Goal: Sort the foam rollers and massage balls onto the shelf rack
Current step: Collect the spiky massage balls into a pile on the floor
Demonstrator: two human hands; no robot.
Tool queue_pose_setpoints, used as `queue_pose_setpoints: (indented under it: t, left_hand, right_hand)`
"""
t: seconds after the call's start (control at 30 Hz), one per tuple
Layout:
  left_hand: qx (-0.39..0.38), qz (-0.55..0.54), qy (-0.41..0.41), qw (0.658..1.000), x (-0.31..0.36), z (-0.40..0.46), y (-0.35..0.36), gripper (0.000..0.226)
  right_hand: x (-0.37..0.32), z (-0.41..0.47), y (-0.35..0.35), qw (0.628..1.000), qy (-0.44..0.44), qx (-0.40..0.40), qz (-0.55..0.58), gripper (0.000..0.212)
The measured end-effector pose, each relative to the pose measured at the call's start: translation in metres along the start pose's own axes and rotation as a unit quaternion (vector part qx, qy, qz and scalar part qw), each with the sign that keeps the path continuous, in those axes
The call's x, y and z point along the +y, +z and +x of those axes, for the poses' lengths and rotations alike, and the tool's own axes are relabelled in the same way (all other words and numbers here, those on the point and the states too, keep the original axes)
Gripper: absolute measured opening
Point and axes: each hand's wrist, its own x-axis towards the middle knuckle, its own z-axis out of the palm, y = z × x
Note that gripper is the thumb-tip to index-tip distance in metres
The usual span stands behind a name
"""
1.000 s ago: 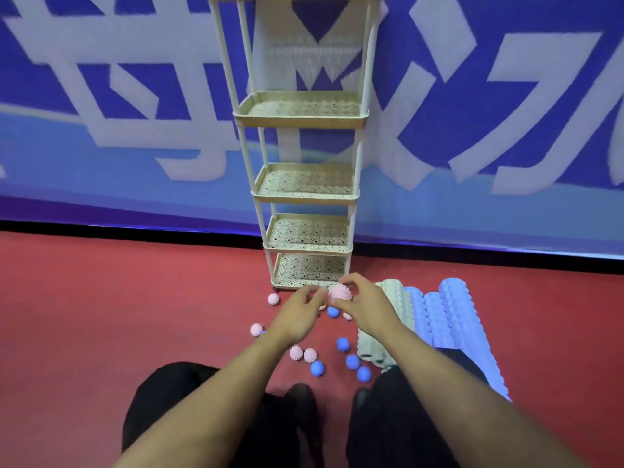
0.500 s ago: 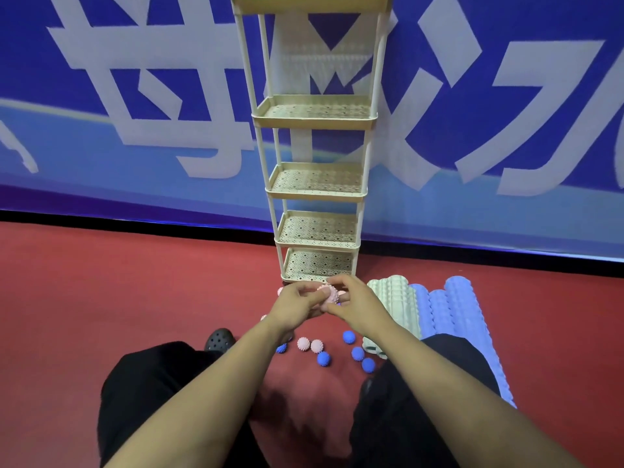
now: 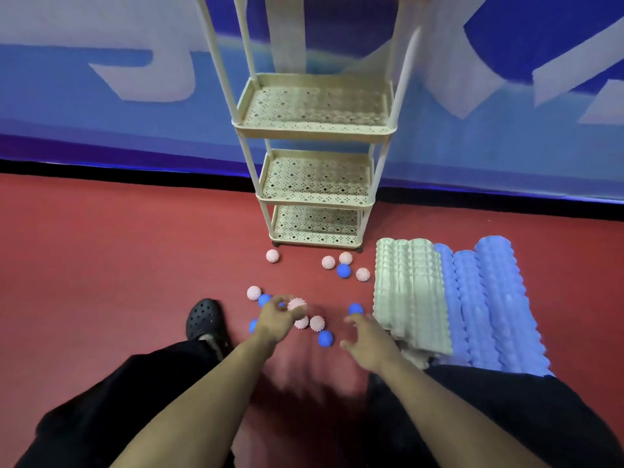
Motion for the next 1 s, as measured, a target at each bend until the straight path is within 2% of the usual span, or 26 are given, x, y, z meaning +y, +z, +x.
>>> queue_pose_setpoints:
  t: [0.13,0.33,0.5,0.67,0.83,0.93,1.0]
  left_hand:
    - [0.023,0.078,-0.035,0.996,-0.049,0.077,0.019,0.027]
    - [0.012,0.257,0.018,0.966,-0.088,0.157,0.042,0.041]
    - [-0.018,0.347,0.04,0.937,-0.117,0.191,0.058,0.05]
    - [-0.029,0.357,0.055,0.932,-0.123,0.203,0.069,0.05]
    - [-0.075,0.362,0.038,0.928,-0.125,0.203,0.068,0.054]
    - [-0.061,0.321,0.071,0.943,-0.124,0.193,0.054,0.048]
    - [-0.039,0.322,0.107,0.94,-0.126,0.188,0.041,0.043]
  right_hand:
    - [0.028,0.053,0.043,0.999,0.027,-0.037,-0.021,0.041]
    - [0.068,0.121,0.079,0.996,0.072,-0.056,-0.023,0.048]
    - [0.107,0.138,0.095,0.992,0.118,-0.008,-0.033,0.058]
    - [0.139,0.133,0.102,0.99,0.107,0.016,-0.09,0.069]
    - [0.154,0.134,0.109,0.968,0.069,-0.061,-0.232,0.083]
    - [0.165,0.146,0.114,0.958,0.013,-0.008,-0.285,0.088]
    - [0.171,0.15,0.118,0.953,-0.008,0.033,-0.302,0.08]
